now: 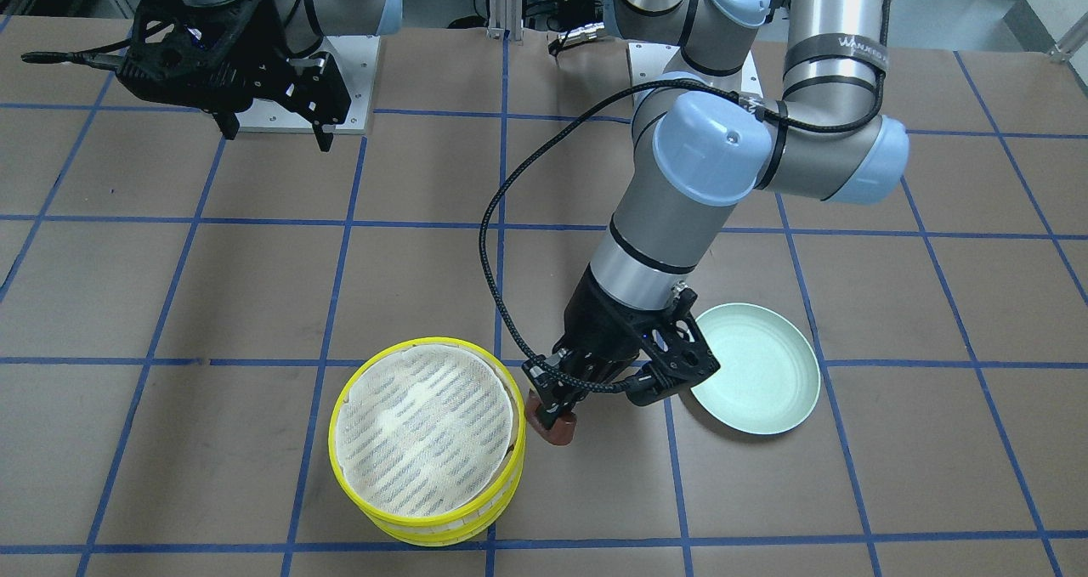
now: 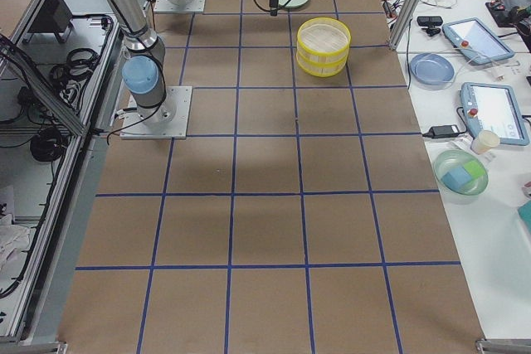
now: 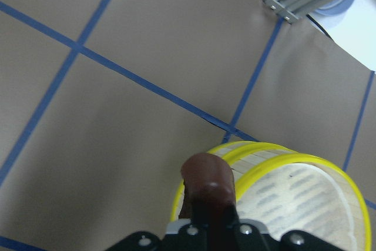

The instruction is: Stack buns with steamer

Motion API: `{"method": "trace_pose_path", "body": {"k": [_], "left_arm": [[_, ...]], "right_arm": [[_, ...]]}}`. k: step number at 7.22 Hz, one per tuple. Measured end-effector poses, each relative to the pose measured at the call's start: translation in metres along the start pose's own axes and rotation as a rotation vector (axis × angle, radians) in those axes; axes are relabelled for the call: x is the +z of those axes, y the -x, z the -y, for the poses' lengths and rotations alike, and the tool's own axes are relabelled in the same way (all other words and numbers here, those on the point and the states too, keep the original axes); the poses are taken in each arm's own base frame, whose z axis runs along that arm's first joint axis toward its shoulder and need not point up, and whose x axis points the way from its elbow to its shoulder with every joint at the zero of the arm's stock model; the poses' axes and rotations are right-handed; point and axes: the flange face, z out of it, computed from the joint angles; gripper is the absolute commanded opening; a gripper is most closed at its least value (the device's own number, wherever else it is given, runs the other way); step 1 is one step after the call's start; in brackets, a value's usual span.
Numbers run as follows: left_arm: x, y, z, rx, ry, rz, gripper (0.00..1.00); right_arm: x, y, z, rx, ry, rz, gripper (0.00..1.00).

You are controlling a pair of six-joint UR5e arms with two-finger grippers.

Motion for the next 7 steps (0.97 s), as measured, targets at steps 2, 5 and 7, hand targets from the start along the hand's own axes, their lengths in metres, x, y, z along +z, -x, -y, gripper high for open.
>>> {"method": "trace_pose_path", "body": {"k": [2,5,7], "left_arm": [[0.032,-0.008,-0.016,0.007,0.023,-0.015,0.29],[0.060,-0.007,-0.026,-0.018,0.050,0.000,1.00],[0.062,-0.007,-0.027,-0.060,0.056,0.004,1.00]], "right_arm": [[-0.006,0.002,0.013,-0.040,-0.037,0.006,1.00],[-0.004,0.007,0.034,-0.126,-0.044,0.008,1.00],[-0.001,0.008,0.036,-0.133,-0.040,0.010,1.00]]}}
